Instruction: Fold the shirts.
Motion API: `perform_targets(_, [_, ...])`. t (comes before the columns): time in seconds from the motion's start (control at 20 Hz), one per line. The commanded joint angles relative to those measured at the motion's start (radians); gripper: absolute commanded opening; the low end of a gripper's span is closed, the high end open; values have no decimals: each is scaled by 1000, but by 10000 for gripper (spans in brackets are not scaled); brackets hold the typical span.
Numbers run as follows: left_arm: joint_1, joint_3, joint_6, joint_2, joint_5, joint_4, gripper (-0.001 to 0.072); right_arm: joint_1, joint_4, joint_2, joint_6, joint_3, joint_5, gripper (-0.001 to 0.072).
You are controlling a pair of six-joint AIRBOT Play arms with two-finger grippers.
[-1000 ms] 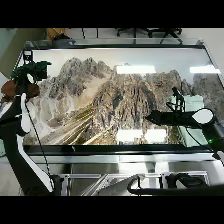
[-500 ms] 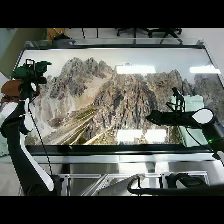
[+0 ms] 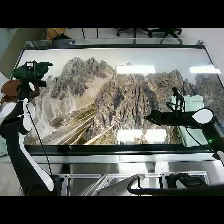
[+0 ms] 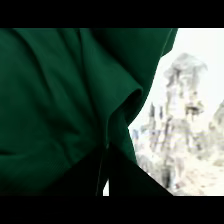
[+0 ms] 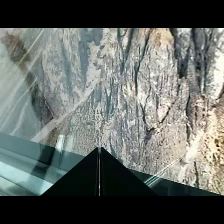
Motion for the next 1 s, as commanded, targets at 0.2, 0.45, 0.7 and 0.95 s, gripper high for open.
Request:
perform_targets(0.2, [-105,1,-8,365,-62,-14,14,1,0,1,0,0,0,20])
perform_targets(0.45, [-245,1,-56,682,-390,-140,14,1,0,1,0,0,0,20])
perform_targets(0.7, [-397,-3,-141,814,-953,-418,15,1,0,1,0,0,0,19])
perform_targets(0.95, [-641,-232,-211,814,-1105,-430,15,1,0,1,0,0,0,20])
